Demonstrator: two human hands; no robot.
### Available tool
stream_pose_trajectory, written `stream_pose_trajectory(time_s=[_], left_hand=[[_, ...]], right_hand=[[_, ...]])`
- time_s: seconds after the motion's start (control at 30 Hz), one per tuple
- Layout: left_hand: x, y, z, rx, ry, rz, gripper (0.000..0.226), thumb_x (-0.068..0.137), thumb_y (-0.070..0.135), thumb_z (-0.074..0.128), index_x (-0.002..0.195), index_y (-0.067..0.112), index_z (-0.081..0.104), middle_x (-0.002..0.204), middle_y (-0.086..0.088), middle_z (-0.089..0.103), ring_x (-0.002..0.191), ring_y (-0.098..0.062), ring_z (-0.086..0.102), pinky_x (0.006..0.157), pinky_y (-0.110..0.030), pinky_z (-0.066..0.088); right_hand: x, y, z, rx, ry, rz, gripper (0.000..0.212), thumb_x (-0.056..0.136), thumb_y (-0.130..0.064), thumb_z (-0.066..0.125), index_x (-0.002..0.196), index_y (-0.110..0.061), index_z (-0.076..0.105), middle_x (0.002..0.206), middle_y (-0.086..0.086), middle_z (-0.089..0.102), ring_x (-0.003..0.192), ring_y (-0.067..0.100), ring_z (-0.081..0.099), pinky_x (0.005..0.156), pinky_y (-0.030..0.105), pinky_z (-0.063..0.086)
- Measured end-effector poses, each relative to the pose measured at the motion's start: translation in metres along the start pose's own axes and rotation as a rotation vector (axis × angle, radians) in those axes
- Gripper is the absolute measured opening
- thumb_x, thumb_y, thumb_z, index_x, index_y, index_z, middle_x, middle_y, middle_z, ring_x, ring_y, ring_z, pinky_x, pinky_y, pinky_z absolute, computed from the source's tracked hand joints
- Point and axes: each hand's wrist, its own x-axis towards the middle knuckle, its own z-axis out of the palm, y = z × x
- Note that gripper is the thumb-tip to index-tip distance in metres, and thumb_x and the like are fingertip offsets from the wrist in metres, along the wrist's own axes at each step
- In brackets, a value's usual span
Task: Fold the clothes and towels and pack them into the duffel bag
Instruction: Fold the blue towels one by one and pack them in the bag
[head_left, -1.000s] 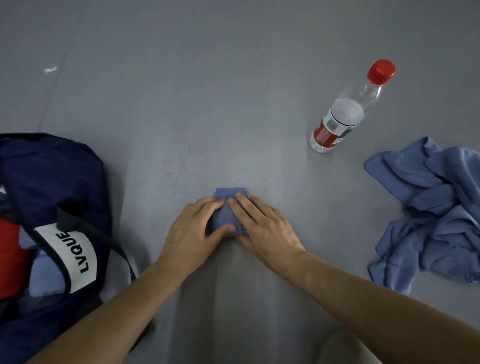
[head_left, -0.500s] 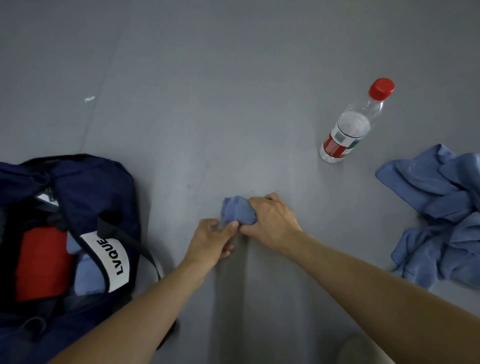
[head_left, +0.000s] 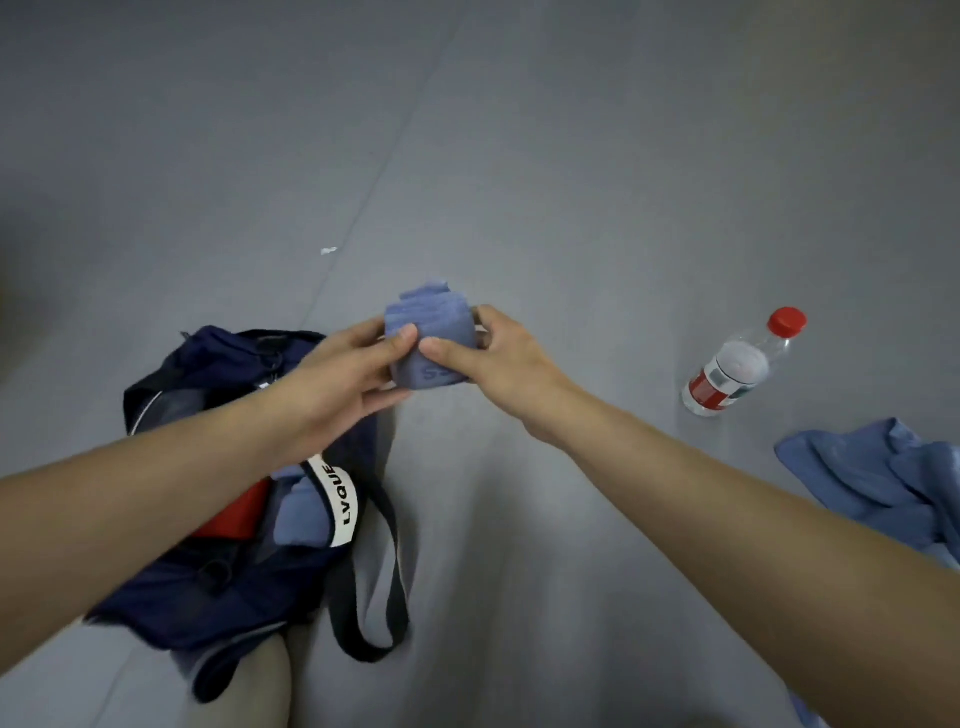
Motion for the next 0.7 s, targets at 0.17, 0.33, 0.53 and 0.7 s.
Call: stream_pose_trajectory(time_s=[0.17, 0.33, 0.53, 0.7], left_hand=[[-0.052, -0.015, -0.075, -0.179, 0.169, 0.138, 0.042, 0.101, 0.034, 0.053, 0.141, 0.023, 0.054, 0.138, -0.001, 0.063, 0.128, -0.019, 0.059, 0.106, -0.043, 0.044], [-0.078, -0.062, -0.144, -0.262, 0.420, 0.086, 0.037, 0.102, 0.028, 0.054, 0.138, 0.020, 0.057, 0.130, -0.004, 0.068, 0.120, -0.021, 0.065, 0.102, -0.043, 0.050], [-0.076, -0.125, -0.166, -0.180, 0.624, -0.022, 0.033, 0.098, 0.022, 0.063, 0.131, 0.025, 0.062, 0.114, 0.004, 0.073, 0.107, -0.014, 0.070, 0.080, -0.025, 0.058], [-0.074, -0.158, -0.166, -0.090, 0.609, -0.080, 0.042, 0.098, 0.018, 0.063, 0.139, 0.022, 0.056, 0.119, 0.004, 0.070, 0.097, -0.002, 0.070, 0.072, -0.016, 0.057]], right_hand=[[0.021, -0.035, 0.106, 0.042, -0.078, -0.028, 0.033, 0.084, -0.043, 0.076, 0.104, -0.018, 0.071, 0.096, -0.003, 0.076, 0.088, 0.008, 0.071, 0.078, 0.027, 0.057], [0.033, -0.001, 0.202, -0.222, -0.113, 0.006, 0.044, 0.089, -0.064, 0.057, 0.104, -0.025, 0.073, 0.108, -0.006, 0.072, 0.107, 0.016, 0.064, 0.094, 0.035, 0.050], [0.021, 0.091, 0.225, -0.789, -0.114, -0.077, 0.046, 0.103, -0.049, 0.041, 0.148, -0.044, 0.040, 0.168, 0.001, 0.005, 0.152, 0.027, 0.008, 0.122, 0.046, 0.017], [0.006, 0.140, 0.221, -1.023, -0.196, -0.125, 0.065, 0.100, -0.019, 0.044, 0.156, -0.043, 0.020, 0.166, 0.004, -0.014, 0.152, 0.036, 0.003, 0.123, 0.044, 0.016]])
